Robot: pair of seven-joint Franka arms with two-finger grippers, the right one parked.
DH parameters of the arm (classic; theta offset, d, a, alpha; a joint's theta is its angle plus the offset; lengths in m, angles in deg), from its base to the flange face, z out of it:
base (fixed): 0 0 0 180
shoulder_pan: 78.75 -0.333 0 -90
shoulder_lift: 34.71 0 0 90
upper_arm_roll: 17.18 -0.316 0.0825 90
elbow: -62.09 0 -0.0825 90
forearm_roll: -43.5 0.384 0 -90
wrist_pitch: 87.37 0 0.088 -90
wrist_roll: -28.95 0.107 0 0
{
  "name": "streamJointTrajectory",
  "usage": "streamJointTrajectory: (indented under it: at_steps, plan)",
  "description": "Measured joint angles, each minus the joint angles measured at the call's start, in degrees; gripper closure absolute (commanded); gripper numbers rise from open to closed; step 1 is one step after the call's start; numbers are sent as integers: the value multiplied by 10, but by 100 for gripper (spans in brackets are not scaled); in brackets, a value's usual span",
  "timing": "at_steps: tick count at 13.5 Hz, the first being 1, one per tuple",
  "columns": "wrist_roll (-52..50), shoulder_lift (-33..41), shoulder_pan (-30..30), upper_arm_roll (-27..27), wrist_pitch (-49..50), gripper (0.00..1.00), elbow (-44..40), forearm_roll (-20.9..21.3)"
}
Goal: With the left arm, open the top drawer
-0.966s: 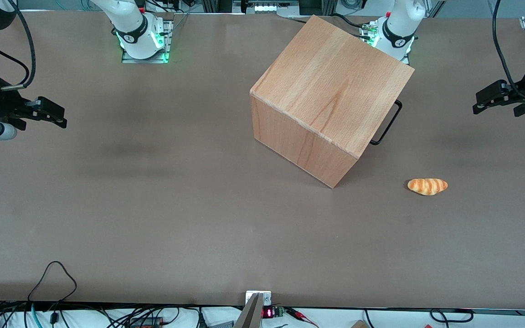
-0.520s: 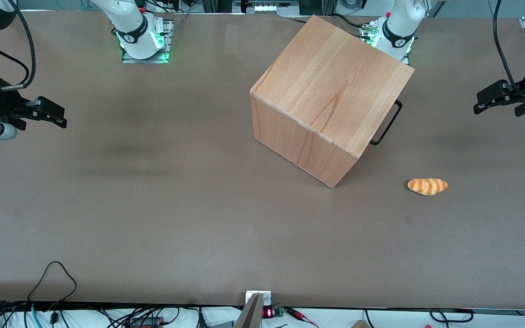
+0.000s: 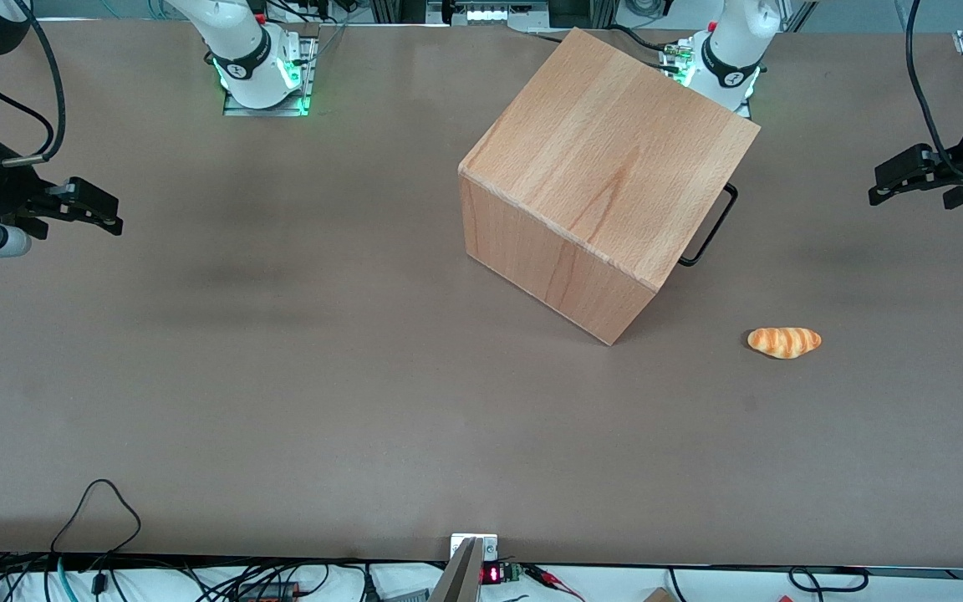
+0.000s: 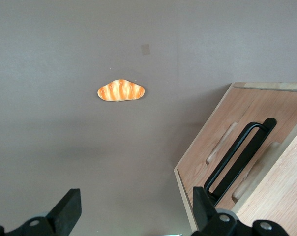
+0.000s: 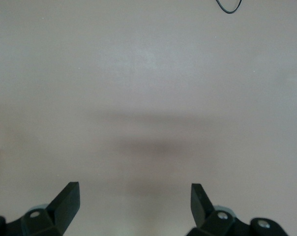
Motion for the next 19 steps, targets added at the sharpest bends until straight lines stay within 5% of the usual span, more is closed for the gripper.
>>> streamJointTrajectory:
  at_steps: [19]
  plan:
    - [-5,5,13,-26,-8,0,26,-1]
